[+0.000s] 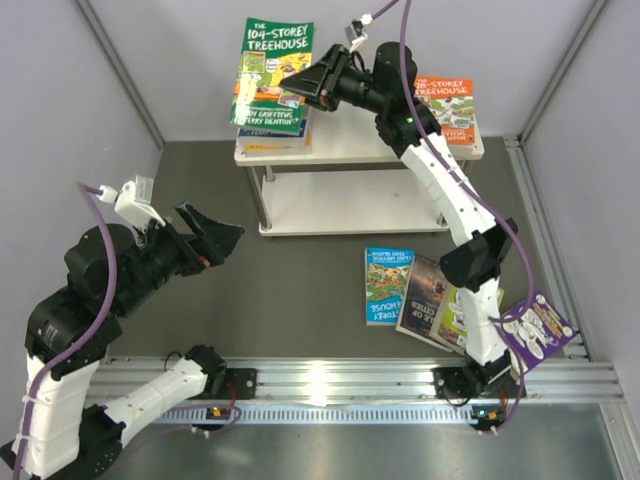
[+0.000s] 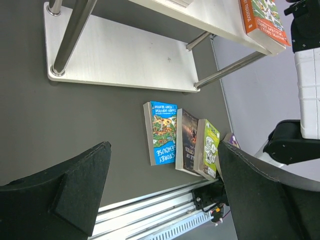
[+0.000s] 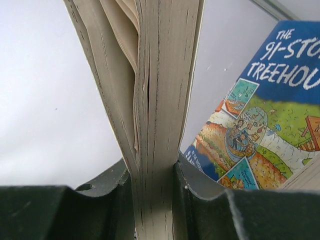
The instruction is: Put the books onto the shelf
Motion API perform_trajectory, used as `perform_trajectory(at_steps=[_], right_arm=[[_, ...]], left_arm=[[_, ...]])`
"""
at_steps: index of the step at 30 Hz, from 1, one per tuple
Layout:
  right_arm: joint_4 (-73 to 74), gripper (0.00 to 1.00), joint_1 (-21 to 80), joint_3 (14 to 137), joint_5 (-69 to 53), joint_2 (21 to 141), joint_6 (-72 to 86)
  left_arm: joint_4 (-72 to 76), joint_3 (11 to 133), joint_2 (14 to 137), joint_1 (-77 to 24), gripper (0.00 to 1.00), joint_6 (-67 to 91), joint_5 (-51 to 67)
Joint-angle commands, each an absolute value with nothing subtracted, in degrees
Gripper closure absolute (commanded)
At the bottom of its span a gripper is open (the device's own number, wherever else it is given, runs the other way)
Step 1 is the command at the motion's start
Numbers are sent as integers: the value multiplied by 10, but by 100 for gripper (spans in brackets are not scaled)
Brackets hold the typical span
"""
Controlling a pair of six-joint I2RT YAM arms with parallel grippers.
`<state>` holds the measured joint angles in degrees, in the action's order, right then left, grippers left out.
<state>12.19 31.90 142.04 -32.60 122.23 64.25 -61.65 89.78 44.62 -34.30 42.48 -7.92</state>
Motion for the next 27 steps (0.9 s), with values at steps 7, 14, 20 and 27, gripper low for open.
perform_trajectory(at_steps=[7, 14, 20, 27], right_arm=[[40, 79, 301, 1452, -313, 1201, 641], [53, 72, 300, 1452, -316, 1210, 635], [64, 60, 299, 1443, -323, 1210, 628], [73, 62, 298, 1421, -318, 1203, 618]], left_arm=[[-606, 904, 458, -344, 7, 400, -93], [-594, 892, 461, -344, 7, 394, -93], [-584, 882, 458, -344, 7, 395, -95], [-580, 868, 447, -344, 7, 405, -100]])
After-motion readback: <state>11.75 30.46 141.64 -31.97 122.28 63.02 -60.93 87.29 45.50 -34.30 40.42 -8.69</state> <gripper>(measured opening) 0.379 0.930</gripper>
